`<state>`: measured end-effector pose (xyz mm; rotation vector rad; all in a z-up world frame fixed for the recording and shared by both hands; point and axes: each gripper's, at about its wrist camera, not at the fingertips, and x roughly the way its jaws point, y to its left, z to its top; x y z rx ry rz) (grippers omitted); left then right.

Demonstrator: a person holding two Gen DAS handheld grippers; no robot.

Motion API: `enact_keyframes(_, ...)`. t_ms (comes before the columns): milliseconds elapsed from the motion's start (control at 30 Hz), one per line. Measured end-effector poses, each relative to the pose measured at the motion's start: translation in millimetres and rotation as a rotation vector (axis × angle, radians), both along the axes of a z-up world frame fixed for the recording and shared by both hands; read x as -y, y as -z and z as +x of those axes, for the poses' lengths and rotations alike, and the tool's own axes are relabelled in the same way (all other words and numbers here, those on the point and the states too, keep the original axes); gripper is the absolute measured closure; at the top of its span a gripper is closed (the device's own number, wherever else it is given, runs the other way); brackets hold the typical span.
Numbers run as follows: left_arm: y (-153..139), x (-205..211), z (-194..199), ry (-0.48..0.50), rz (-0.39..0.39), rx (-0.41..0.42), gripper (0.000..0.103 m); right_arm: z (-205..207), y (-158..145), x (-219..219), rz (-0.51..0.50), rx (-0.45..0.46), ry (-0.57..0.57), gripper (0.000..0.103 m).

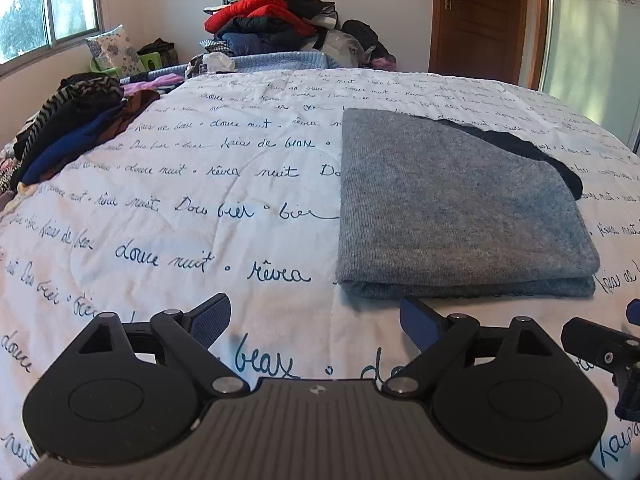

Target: Fold small clothes

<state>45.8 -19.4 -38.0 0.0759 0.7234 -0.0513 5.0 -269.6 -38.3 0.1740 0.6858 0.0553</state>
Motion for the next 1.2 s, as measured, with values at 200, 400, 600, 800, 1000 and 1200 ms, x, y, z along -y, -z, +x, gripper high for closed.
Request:
enact_keyframes(200, 15.9, 0.9, 1.6, -0.004, -0.012, -0.013, 0.013, 6.6, 14.0, -8.9, -0.068, -0.022, 0.011, 0.004)
enact_keyframes(400, 21.0, 2.6, 3.3, -0.012, -0.009, 0.000, 0.010, 11.2, 18.3, -12.4, -0.125, -0.005, 0.029, 0.004)
enact_keyframes(600, 25.2, 0.3, 2.6, -0.023, -0.016, 0.013, 0.007, 14.4, 20.7, -14.0, -0.218, 0.036, 0.038, 0.004)
enact_keyframes(800, 28.5, 3.4, 1.0, -0.020, 0.010, 0.025, 0.002, 17.7, 29.6, -16.7, -0.231, 0.017, 0.025, 0.003)
enact_keyframes(1000, 31.0, -0.2, 2.8, -0.025, -0.016, 0.022, 0.000, 18.7, 34.7, -14.2, -0.230, 0.013, 0.071, 0.000)
enact_keyframes(1200, 31.2, 2.1, 1.3, -0.028, -0.003, 0.034, 0.000, 18.4, 39.3, -11.8, -0.219, 0.021, 0.075, 0.000)
